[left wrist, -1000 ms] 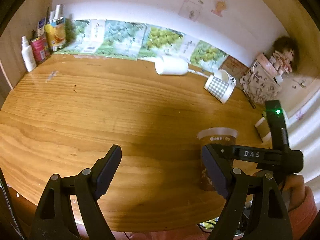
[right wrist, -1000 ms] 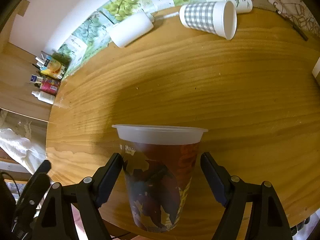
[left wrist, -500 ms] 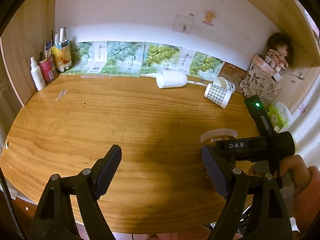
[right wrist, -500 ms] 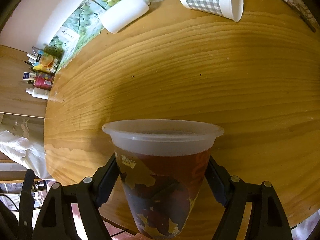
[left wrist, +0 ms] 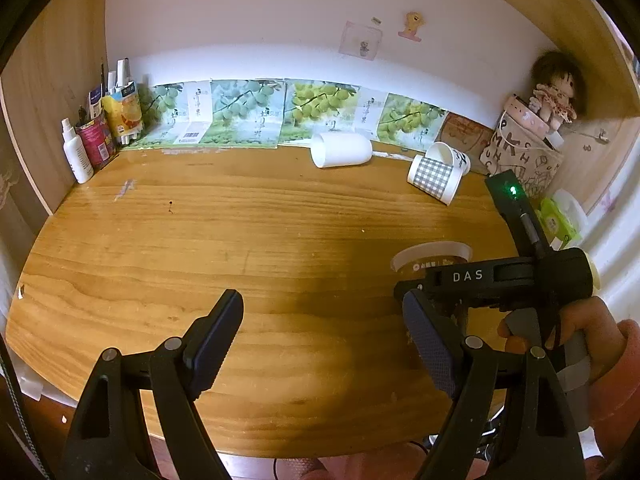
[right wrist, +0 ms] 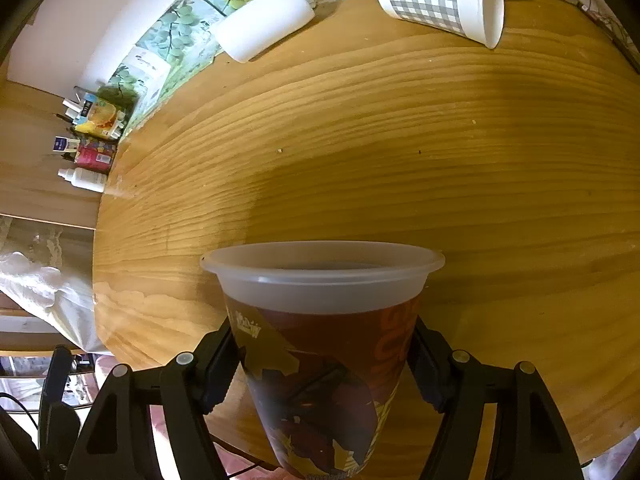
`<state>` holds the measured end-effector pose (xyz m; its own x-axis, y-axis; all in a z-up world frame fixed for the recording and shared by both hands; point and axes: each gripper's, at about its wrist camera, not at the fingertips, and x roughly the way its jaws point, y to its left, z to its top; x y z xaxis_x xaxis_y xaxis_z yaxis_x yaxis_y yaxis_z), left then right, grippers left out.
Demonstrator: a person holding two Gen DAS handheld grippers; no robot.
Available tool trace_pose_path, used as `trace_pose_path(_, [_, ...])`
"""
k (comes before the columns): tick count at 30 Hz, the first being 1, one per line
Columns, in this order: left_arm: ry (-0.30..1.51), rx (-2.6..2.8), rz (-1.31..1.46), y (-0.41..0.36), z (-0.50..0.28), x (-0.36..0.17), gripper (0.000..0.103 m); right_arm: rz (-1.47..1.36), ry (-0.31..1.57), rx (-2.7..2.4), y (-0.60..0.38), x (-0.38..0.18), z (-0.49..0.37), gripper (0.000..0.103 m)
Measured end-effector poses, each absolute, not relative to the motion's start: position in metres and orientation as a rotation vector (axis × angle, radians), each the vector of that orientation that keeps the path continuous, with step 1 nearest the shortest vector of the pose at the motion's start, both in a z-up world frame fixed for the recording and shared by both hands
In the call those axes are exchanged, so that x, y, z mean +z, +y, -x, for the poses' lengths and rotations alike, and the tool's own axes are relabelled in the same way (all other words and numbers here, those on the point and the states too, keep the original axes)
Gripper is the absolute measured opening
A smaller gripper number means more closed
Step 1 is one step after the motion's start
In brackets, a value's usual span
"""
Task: Flip cup upright
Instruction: 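Carry the upright brown cup with the right gripper and lower it to the desk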
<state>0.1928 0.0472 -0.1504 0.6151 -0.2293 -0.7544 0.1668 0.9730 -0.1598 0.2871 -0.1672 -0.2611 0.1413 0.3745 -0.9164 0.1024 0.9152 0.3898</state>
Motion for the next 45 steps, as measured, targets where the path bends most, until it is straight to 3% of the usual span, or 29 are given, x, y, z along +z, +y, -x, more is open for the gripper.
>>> trace_pose_path(15, [0.887,-0.256,0.034,0.038,-0.184,-0.150,0.085,-0.322,1.190,0.208,-0.163,-0.226,-0.267,0.073])
trace_pose_path(25, [0.898,-0.257,0.019,0.037,-0.180,-0.151,0.085,-0.152,0.902,0.170,-0.153,-0.203,-0.243,0.073])
trace_pose_path(45, [0.908,-0.195,-0.023,0.049,-0.164,-0.150,0.085,-0.069,0.607,0.110,-0.133,-0.218,-0.205,0.074])
